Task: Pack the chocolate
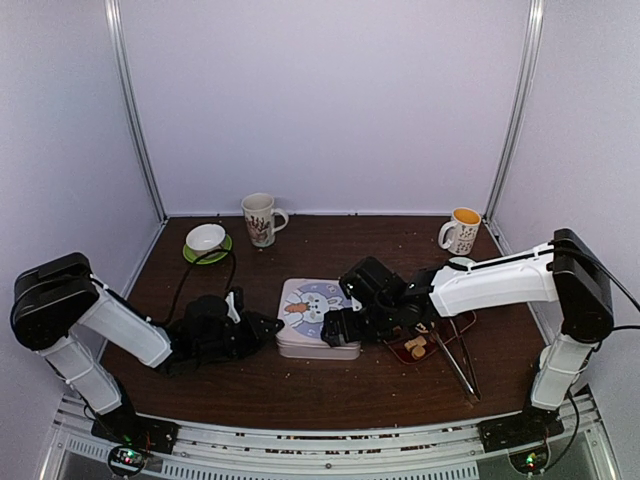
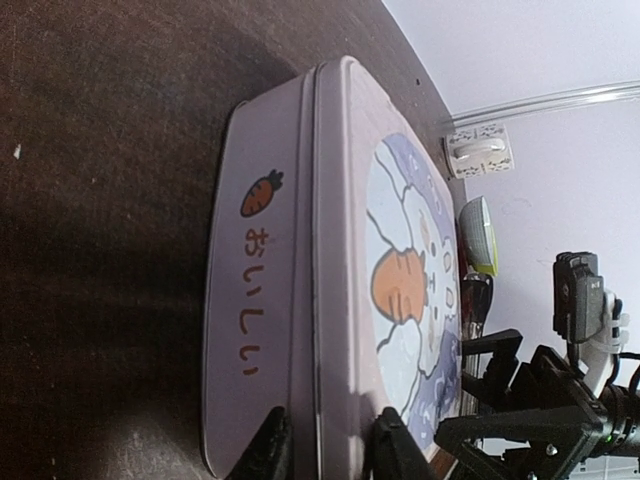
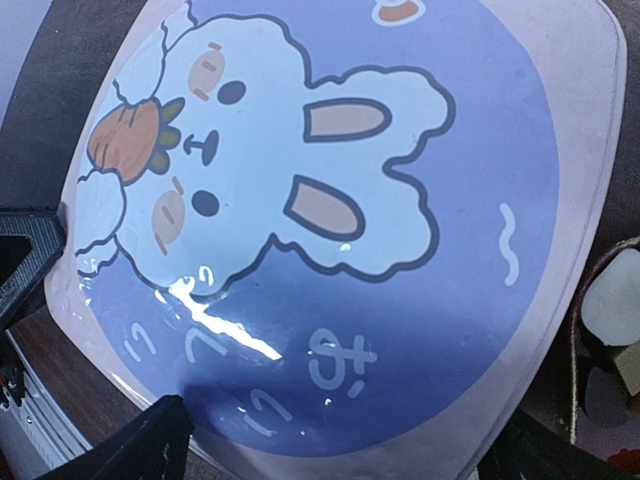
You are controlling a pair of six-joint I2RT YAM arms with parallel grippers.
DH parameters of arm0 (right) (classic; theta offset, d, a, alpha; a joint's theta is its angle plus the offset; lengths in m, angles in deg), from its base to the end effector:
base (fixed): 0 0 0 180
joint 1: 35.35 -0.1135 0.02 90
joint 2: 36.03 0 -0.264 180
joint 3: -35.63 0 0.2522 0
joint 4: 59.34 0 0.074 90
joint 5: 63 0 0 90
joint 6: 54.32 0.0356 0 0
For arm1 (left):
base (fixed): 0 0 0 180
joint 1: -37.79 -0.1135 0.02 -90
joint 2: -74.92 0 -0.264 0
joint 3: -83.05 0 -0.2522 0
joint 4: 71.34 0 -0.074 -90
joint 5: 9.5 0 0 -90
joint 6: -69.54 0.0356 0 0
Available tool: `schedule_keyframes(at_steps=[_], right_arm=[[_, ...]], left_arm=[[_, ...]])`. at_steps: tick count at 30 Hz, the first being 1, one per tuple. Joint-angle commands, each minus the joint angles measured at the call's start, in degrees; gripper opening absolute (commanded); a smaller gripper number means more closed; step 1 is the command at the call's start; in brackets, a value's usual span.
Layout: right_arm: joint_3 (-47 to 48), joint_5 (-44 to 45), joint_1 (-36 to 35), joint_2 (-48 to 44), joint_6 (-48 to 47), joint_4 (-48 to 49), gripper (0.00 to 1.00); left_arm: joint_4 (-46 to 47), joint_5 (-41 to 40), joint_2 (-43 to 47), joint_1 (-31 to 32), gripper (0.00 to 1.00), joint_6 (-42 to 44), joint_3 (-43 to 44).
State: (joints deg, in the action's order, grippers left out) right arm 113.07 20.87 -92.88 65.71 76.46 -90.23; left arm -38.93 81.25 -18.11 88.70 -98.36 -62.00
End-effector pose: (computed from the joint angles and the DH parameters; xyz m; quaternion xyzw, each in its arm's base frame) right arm 0.1933 0.3108 0.1784 -0.1546 0.9404 0.2593 0.1568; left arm 0.1674 -0.2068 0.1156 -0.1942 0.8239 -0.4825 0.2250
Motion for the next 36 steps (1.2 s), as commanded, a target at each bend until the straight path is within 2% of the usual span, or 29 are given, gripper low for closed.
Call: schedule_keyframes(at_steps=[1,6,10,14,19,22,28,36], right_arm=[[-1.4,-6.3,-7.1,4.2,-8.1,8.0,1.00],[-1.5,-5.5,-7.1,4.0,-7.9,8.0,1.00],[-1.5,-5.1,-7.1,3.9,-7.8,8.0,1.00],[-1.8,-4.9,-7.1,3.8,-7.5,8.4,1.00],[-2.2,-4.8,-7.1,3.1,-7.2,9.3,1.00],[-3.5,-4.9,-7.0,0.5,-7.0,10.9,1.00],[-8.7,-6.0,-5.3,-6.3,-5.1,16.2,1.00],[-13.5,-6.0,-2.3,-12.6,-5.2,16.0,1.00]], left_arm=[[-23.9,19.9,-6.4,8.5,0.31,0.5,0.5],[-27.4,20.8,-6.3,8.9,0.38,1.1,0.9],[-33.1,20.8,-6.2,9.3,0.38,2.4,2.3],[-33.5,19.9,-6.3,10.0,0.33,1.5,1.3],[-33.5,19.1,-5.2,10.2,0.33,1.5,1.1],[-37.8,17.2,-1.1,10.2,0.38,3.5,3.3],[-53.7,9.2,9.5,10.1,0.48,11.0,10.9],[-61.9,3.9,23.0,8.5,0.68,15.9,13.1]])
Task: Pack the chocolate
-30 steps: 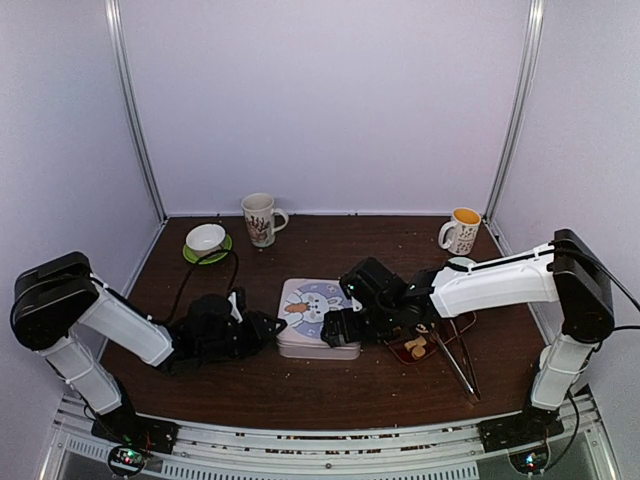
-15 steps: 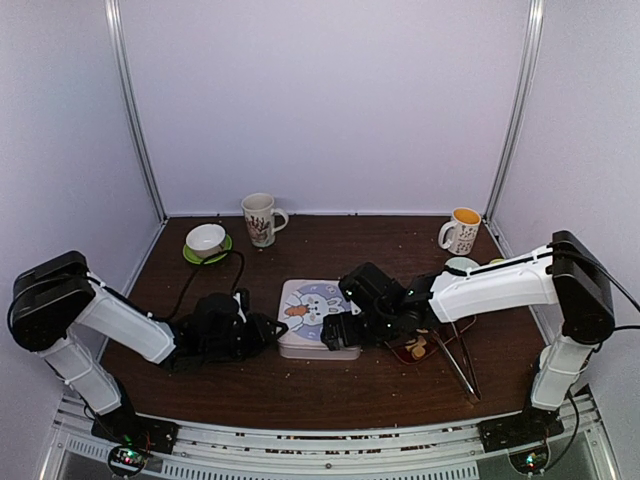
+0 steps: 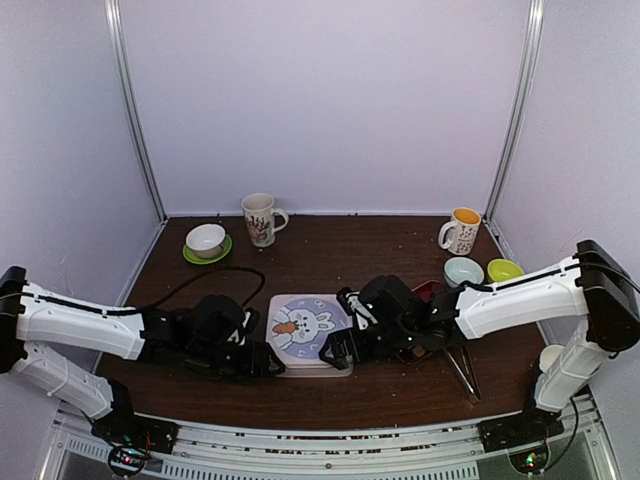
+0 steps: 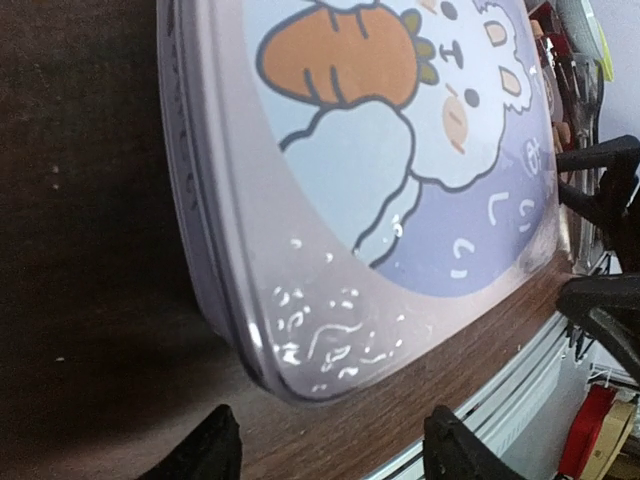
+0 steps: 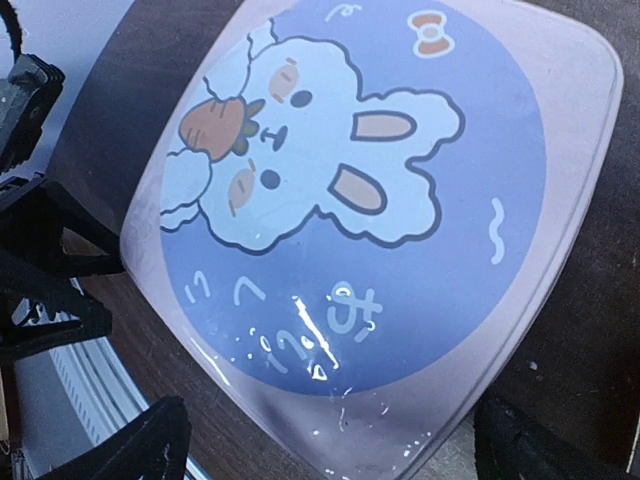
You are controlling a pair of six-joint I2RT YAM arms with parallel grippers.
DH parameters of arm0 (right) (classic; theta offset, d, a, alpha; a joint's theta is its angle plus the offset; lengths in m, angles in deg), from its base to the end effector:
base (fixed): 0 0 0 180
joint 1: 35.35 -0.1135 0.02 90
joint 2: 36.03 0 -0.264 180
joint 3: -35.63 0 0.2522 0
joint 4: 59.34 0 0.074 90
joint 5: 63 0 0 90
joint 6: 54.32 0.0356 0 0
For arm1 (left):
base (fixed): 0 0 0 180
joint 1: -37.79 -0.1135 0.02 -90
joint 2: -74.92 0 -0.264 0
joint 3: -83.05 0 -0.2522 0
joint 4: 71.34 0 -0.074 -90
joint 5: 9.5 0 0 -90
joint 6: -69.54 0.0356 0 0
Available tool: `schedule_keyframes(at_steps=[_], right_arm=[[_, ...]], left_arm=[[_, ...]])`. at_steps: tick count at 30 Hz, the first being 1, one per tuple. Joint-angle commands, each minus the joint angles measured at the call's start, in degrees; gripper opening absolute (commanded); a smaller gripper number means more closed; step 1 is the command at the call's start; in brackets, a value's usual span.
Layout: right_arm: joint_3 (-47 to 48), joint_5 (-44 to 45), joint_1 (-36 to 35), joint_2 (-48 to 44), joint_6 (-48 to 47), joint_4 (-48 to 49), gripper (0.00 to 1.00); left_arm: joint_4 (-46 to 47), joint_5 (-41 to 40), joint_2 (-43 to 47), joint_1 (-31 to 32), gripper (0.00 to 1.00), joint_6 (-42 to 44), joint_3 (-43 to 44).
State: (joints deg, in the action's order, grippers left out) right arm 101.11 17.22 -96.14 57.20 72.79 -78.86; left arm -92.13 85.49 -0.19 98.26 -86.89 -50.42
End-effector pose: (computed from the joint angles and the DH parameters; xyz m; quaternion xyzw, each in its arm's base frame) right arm 0.1568 0.2928 0.1795 -0.2208 0.9018 0.3259 0.1785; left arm 0.1180 -0.2146 0.1649 -0.0336 0.9364 -0.3285 0.1185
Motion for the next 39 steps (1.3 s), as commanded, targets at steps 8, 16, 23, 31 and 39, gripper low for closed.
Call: schedule_keyframes(at_steps=[8,16,23,31,39], right_arm=[[-2.5,-1.8,2.5,-7.0,-1.9,1.9,0.99],[-8.2,-7.9,2.5,-10.1,1.6,7.5,0.37],[-12.0,-10.7,2.5,-8.3,3.5,14.7,0.00],[-9.3,-10.2,2.5,-9.0,1.4,13.5,0.00],[-13.8,-6.1,2.6,-7.4,0.9,13.7,0.00]], left_arm=[[-11.3,0.0,8.7,-3.2,0.56,8.9,4.8],[-7.4,4.6,4.6,-3.6,0.05,11.6,6.4],[4.3,7.9,2.0,-5.2,0.00,10.2,1.1],[5.7,6.0,4.3,-5.2,0.00,11.1,-1.1],[5.8,5.2,9.6,-5.2,0.00,12.2,-0.4]])
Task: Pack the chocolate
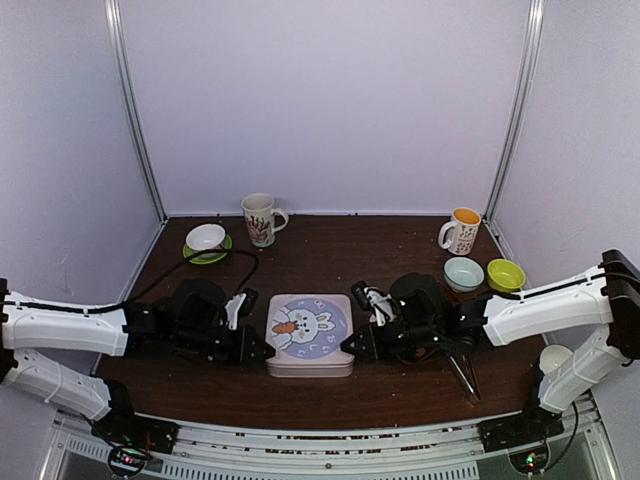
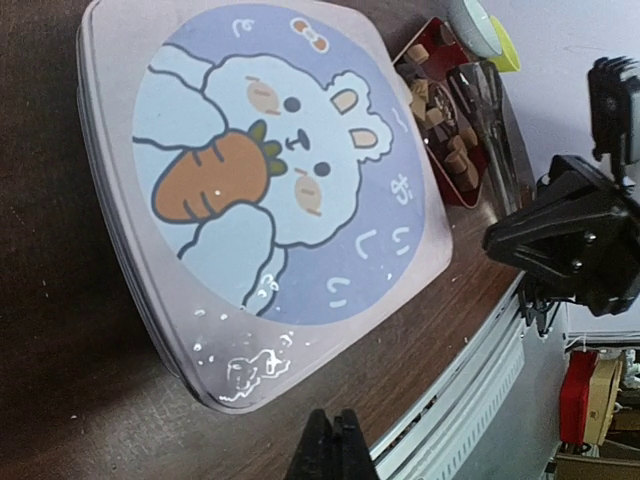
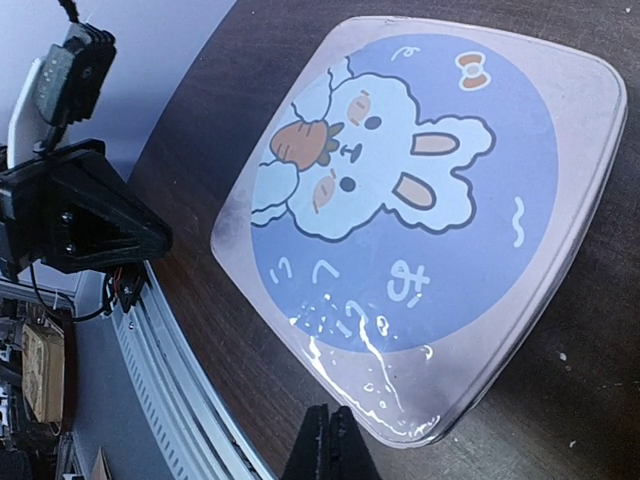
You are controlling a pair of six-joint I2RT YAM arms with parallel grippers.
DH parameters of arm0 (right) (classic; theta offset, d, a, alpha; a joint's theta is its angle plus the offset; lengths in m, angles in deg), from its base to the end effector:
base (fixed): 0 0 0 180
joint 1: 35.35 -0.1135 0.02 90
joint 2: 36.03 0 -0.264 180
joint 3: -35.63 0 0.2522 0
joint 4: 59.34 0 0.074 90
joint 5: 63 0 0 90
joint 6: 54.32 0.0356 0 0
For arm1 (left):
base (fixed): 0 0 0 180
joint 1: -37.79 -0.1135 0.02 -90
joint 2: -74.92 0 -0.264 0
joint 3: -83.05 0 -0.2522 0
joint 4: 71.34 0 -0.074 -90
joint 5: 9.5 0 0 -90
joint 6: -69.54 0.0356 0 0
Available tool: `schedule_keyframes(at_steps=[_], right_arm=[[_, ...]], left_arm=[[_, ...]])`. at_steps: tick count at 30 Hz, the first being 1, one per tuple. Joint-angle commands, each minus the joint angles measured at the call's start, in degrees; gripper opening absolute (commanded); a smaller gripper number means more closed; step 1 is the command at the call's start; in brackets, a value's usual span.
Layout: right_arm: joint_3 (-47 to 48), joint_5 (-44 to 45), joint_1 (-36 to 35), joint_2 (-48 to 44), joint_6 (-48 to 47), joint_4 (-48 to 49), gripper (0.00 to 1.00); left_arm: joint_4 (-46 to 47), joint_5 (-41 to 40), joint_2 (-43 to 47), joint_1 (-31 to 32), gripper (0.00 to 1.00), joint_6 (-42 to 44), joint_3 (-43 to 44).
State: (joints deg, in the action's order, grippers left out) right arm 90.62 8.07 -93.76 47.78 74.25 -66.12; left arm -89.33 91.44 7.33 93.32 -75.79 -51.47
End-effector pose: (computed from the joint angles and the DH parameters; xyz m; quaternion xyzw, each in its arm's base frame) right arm 0.1473 0.2616 0.1917 -0.2252 0.8512 0.4346 0.1893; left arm 0.1282 -0.1987 0.1925 0.0418 0.9025 -0.3948 0.1671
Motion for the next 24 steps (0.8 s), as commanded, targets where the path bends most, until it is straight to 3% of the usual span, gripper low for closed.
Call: schedule_keyframes(at_steps=[1,5,9,12,16,20,24], right_arm=[[-4.3,3.3,0.3,3.5,-0.3,2.0,0.00],[-5.8,3.2,0.3,7.4,0.8,5.0,0.00],[-4.9,4.9,0.3,3.7,0.1,3.8,0.00],[-2.3,6.4,0.4,0.8,-2.3,-0.1,0.00],[1.4,7.7,1.3,-0.8,-4.7,-4.3,0.00],[4.2,7.1,4.2,0.5,-5.9,-5.7,0.00],[7.9,5.5,8.0,4.9,-7.0,-6.8,0.00]], left_arm=[[3.4,-1.1,2.2,-0.3,0.00,1.1,0.2],[9.3,-2.0,0.1,-0.5,0.00,-0.8,-5.2],[17.7,-0.7,-7.0,-0.9,0.00,-3.0,-10.6],[15.5,-0.1,-8.1,-0.9,0.00,-1.4,-9.2],[6.8,-4.8,-0.1,-1.7,0.00,1.2,-6.0],[6.1,-1.1,4.2,-7.7,0.00,3.5,-4.6],[7.4,1.6,1.0,-12.6,0.00,7.9,-1.4]])
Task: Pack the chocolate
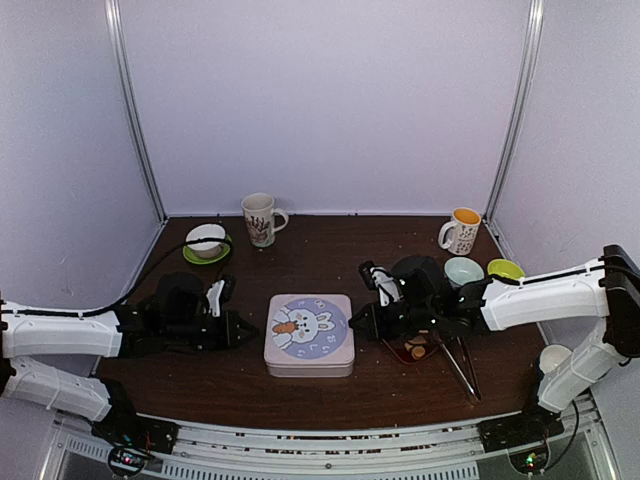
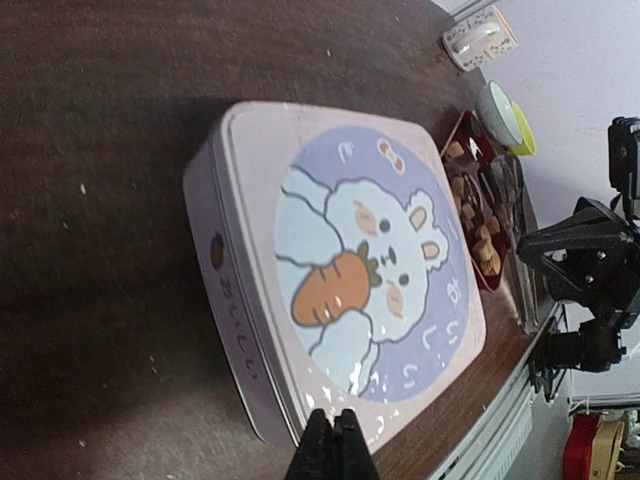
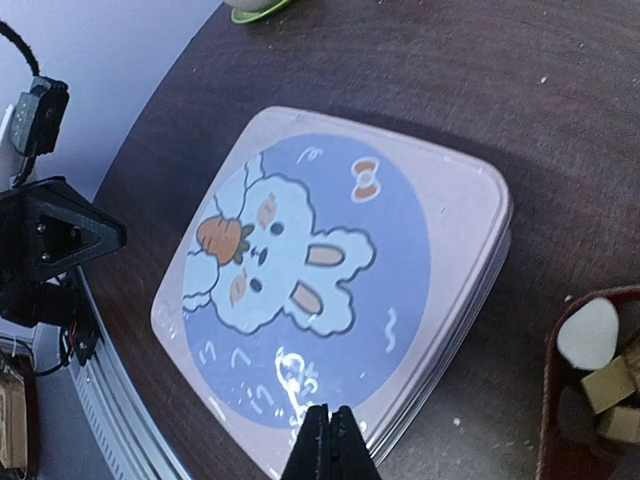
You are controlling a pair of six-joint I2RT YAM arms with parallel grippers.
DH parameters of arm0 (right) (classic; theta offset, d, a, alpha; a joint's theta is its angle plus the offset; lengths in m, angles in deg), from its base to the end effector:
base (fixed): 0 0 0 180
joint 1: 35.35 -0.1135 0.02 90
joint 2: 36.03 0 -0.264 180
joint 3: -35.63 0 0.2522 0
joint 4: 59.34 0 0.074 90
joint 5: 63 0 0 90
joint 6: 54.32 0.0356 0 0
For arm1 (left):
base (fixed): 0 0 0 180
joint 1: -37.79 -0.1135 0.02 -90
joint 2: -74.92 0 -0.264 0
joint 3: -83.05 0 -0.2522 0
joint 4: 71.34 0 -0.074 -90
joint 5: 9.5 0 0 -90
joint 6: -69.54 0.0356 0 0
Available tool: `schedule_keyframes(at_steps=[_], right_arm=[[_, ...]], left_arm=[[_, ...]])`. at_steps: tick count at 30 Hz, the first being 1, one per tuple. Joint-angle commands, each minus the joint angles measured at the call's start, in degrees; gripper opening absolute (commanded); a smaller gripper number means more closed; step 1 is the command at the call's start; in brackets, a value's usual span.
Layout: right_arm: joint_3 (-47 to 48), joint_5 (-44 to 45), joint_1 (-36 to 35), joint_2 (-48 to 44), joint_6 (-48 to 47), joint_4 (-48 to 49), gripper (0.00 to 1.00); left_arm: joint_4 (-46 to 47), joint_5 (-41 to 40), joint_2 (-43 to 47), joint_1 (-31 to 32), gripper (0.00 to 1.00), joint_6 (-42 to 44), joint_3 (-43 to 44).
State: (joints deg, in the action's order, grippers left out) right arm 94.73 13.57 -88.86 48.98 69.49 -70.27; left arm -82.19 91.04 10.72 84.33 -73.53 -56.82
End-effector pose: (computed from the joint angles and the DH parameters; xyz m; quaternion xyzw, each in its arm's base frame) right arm 0.1782 0.2548 0.2012 -0.2035 0.8661 0.3824 0.2493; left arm 0.1499 -0.1676 0.1859 -0.0079 0.8839 -0.4042 0.2349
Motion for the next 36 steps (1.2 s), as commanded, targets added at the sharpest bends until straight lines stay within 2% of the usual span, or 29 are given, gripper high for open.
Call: schedule_keyframes(at_steps=[1,7,14,18,22,26,31,36], right_arm=[[4.9,-0.6,3.7,5.0,-2.6,-3.2,0.00],[9.2,-4.4,7.8,10.6,-3.9,-1.5,0.00],[14.0,-9.2,10.8,14.7,-4.8,-0.1,0.00],[14.7,-8.8,11.2,14.3,-5.7,1.1,0.00],[14.6,-10.2,12.2,19.4,-5.4,2.8,0.00],[12.9,-10.2,12.4,22.1,-4.8,4.6,0.00],[10.4,-10.8,12.4,17.0,-5.4,6.3,0.00],[3.0,-12.7,12.3,11.0,-2.9,15.1,0.00]], left_arm=[[0.5,2.4,-4.7,-4.7,0.00,7.5,5.4],[7.4,10.0,-17.3,-11.4,0.00,11.5,12.1],[4.7,12.3,-28.5,-11.8,0.00,16.7,22.4],[4.6,12.4,-27.8,-11.9,0.00,17.5,24.5],[0.9,11.0,-26.7,-11.9,0.00,19.1,26.7],[4.9,11.5,-29.1,-12.1,0.00,17.7,23.5],[10.4,11.5,-35.7,-12.1,0.00,16.1,19.0],[7.1,9.6,-30.1,-12.0,0.00,17.1,17.8]])
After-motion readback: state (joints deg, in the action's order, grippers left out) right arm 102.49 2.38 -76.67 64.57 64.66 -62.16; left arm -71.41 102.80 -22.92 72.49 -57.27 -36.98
